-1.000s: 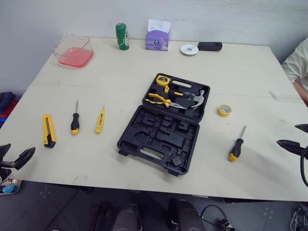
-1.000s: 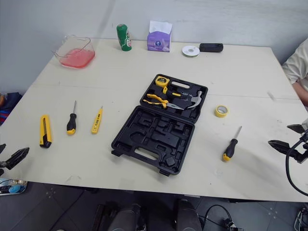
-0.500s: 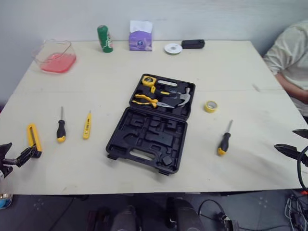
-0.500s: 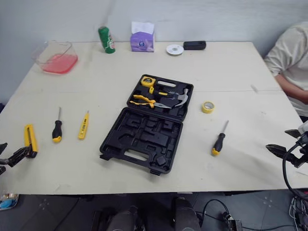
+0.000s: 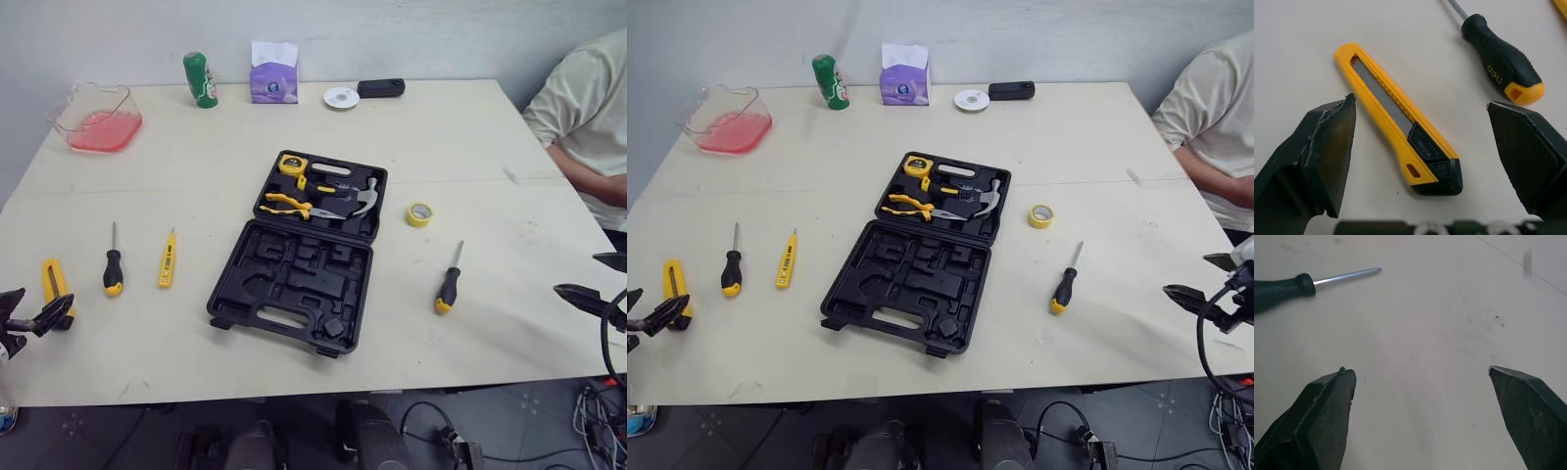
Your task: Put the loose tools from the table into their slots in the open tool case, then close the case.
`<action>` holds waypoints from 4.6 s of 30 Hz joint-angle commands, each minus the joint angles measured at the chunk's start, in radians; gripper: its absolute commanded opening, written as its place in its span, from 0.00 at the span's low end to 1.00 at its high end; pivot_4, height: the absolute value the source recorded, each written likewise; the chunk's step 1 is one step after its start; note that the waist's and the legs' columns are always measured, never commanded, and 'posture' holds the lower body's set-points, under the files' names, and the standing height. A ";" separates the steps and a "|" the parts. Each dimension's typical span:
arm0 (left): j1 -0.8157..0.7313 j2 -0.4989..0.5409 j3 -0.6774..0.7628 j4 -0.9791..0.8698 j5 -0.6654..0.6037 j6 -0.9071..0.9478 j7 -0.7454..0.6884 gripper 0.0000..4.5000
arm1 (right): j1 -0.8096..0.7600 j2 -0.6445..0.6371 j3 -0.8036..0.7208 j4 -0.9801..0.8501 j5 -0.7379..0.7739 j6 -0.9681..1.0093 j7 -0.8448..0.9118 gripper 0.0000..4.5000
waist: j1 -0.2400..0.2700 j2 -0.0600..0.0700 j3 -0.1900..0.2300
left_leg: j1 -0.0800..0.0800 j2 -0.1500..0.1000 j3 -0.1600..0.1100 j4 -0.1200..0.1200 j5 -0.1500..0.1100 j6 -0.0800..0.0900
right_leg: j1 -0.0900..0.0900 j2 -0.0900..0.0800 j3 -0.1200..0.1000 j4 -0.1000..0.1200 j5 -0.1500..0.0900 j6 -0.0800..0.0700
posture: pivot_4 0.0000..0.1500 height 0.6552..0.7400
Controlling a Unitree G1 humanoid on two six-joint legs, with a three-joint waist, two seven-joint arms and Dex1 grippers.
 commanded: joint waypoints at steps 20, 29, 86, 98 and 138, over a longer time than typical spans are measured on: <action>-0.920 -0.249 -0.815 0.451 0.311 -0.121 -0.015 0.00 | -0.494 0.335 0.652 -0.264 -0.090 0.366 -0.410 0.01 | 0.018 -0.002 -0.001 | -0.007 -0.002 0.004 0.015 0.001 0.001 | -0.002 0.010 -0.012 0.009 0.001 -0.001 | 1.00 1.00; -1.085 -0.366 -0.832 0.749 0.389 -0.286 -0.037 0.00 | -0.588 0.415 0.748 -0.129 -0.187 0.319 -0.418 0.01 | 0.017 -0.002 -0.001 | -0.008 0.000 0.004 0.016 0.001 0.001 | -0.003 0.010 -0.012 0.014 0.001 -0.001 | 1.00 1.00; 0.195 -0.093 0.378 -0.175 -0.082 0.278 -0.125 1.00 | 0.009 -0.009 -0.087 -0.006 -0.068 0.179 0.053 0.99 | 0.015 -0.003 -0.002 | 0.000 0.015 -0.001 0.017 -0.005 -0.007 | 0.001 0.017 0.002 0.009 -0.001 -0.011 | 1.00 1.00; 0.246 -0.050 0.299 -0.135 -0.076 0.220 -0.063 1.00 | -0.082 -0.049 -0.007 0.190 -0.075 0.015 0.042 0.99 | -0.013 -0.002 -0.002 | 0.001 0.018 0.002 0.015 -0.007 -0.010 | -0.001 0.016 0.002 0.009 -0.003 -0.014 | 1.00 1.00; -0.516 -0.259 -0.201 -0.231 0.134 0.797 0.619 0.25 | -0.818 0.443 0.676 -0.383 0.293 0.329 -0.071 1.00 | 0.019 -0.009 -0.005 | 0.000 0.018 0.001 0.018 -0.002 -0.013 | -0.002 0.018 0.001 0.016 -0.003 -0.015 | 1.00 1.00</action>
